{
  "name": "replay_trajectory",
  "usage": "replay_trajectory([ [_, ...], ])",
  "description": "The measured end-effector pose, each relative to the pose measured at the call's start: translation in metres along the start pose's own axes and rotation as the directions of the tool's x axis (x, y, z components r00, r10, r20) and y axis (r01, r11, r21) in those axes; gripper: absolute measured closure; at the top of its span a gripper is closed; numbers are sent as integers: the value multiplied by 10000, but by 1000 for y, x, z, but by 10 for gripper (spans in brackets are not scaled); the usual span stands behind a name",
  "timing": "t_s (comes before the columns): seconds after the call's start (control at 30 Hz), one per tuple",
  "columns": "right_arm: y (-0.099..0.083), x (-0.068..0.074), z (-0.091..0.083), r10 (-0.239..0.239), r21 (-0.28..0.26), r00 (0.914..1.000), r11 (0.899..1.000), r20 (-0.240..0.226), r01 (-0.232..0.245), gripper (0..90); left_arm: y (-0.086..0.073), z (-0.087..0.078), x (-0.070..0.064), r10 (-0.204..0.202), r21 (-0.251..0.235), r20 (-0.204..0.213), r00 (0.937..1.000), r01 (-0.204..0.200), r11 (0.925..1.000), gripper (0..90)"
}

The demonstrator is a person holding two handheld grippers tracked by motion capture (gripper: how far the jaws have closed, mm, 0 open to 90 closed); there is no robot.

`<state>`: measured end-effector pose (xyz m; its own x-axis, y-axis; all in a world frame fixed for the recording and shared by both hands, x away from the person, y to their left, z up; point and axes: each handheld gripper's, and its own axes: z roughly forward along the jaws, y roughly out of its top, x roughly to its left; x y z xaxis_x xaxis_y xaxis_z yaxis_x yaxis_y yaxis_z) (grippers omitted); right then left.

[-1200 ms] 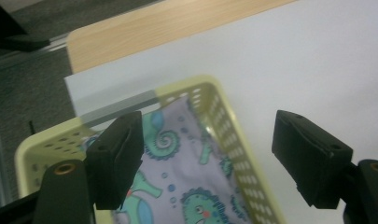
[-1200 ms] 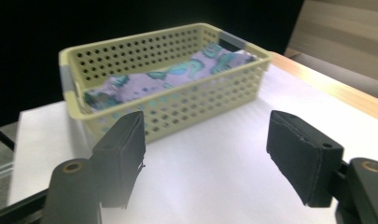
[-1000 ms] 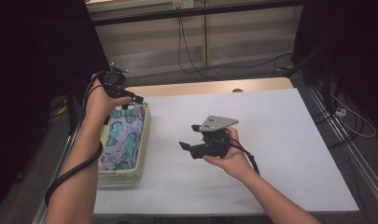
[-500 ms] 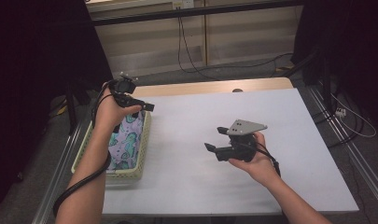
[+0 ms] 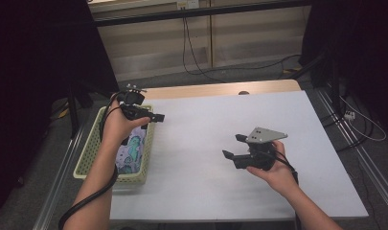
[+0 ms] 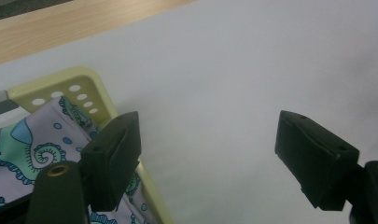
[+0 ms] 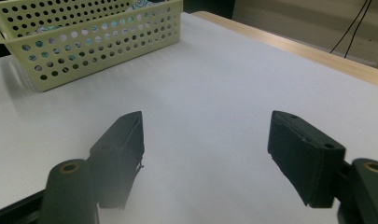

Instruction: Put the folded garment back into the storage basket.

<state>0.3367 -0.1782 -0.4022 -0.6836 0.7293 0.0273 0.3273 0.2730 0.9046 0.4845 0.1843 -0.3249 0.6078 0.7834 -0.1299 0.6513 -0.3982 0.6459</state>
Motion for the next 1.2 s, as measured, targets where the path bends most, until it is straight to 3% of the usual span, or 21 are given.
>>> replay_trajectory([
  [0.5,-14,-13,-15,373,34,9993,9993,31,-373,264,-18,0,-22,380,-370,591,9975,-359,9987,224],
  [1.2,-28,-27,-34,667,128,9973,9977,294,-671,262,-41,-2,-30,158,-860,966,9952,-74,9963,219],
])
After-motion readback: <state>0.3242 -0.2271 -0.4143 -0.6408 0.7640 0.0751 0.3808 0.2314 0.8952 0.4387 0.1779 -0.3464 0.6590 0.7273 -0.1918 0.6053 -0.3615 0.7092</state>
